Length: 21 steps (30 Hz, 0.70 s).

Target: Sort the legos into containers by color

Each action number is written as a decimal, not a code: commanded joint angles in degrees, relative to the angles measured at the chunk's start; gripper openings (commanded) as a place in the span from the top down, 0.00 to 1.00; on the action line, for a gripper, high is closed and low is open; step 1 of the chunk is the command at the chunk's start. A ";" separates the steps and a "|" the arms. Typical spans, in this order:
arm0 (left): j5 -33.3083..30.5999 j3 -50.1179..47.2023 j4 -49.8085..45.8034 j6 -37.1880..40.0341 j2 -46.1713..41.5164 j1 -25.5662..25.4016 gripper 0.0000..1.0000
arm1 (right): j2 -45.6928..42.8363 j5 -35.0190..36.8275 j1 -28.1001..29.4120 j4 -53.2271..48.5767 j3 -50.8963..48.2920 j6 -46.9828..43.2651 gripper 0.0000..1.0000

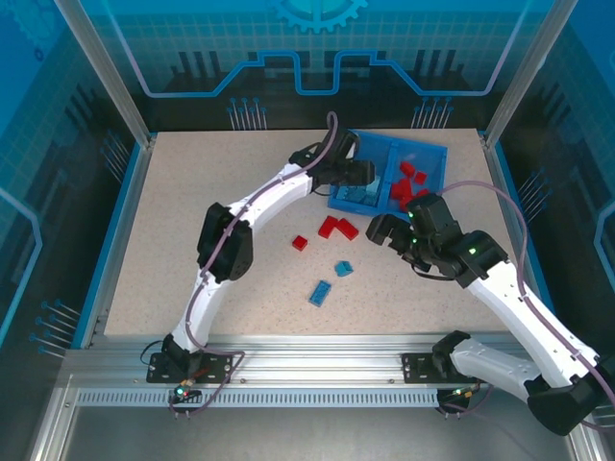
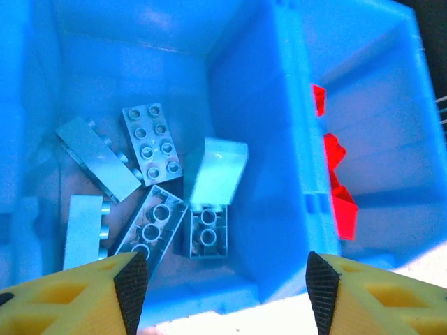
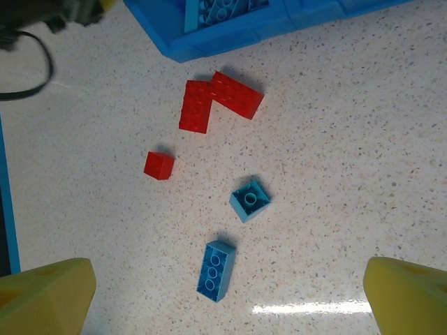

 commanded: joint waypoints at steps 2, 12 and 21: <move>1.84 -5.10 -3.41 7.77 -16.53 0.32 0.34 | 2.36 2.08 3.47 0.84 -1.05 -3.50 0.00; 11.13 -41.60 -1.70 23.25 -57.07 0.19 0.29 | 22.59 6.10 7.41 4.42 5.69 -24.13 0.01; 14.17 -66.75 -4.61 36.34 -85.59 -0.07 0.13 | 44.94 11.65 6.50 4.32 18.50 -43.65 0.04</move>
